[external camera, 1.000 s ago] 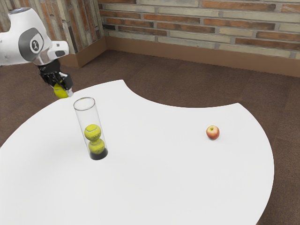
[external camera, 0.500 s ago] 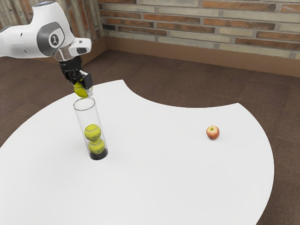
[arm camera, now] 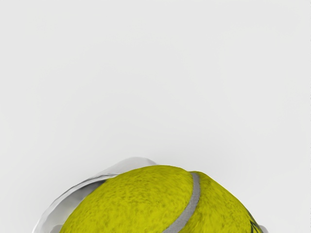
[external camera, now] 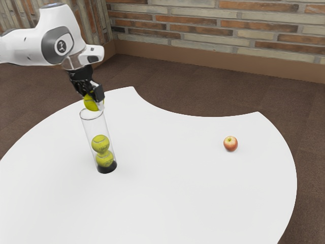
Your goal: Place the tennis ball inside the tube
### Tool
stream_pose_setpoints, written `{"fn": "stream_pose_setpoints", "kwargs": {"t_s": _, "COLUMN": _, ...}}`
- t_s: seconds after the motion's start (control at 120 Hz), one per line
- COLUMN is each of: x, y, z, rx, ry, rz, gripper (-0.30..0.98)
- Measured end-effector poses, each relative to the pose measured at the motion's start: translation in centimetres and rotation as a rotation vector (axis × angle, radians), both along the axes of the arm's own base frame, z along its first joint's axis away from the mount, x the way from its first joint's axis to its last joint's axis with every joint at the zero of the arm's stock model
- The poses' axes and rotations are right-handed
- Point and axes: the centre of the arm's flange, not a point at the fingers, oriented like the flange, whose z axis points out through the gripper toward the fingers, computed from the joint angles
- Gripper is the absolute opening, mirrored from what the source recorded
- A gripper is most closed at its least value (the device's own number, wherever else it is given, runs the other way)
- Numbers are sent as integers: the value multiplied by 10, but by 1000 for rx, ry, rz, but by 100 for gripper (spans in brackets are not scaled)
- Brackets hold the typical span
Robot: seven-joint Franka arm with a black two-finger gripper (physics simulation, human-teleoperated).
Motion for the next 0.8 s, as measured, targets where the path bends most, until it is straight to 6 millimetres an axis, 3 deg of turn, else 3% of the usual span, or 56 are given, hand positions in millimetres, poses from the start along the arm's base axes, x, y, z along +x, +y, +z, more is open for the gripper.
{"fn": "stream_pose_setpoints", "kwargs": {"t_s": 0.142, "x": -8, "y": 0, "z": -2, "rx": 1, "ry": 12, "rz": 7, "gripper": 36}}
{"fn": "stream_pose_setpoints", "kwargs": {"t_s": 0.483, "x": -12, "y": 30, "z": -5, "rx": 2, "ry": 21, "rz": 73, "gripper": 36}}
{"fn": "stream_pose_setpoints", "kwargs": {"t_s": 0.692, "x": -7, "y": 18, "z": -3, "rx": 9, "ry": 16, "rz": 54, "gripper": 37}}
{"fn": "stream_pose_setpoints", "kwargs": {"t_s": 0.8, "x": -6, "y": 13, "z": -3, "rx": 6, "ry": 17, "rz": 46, "gripper": 47}}
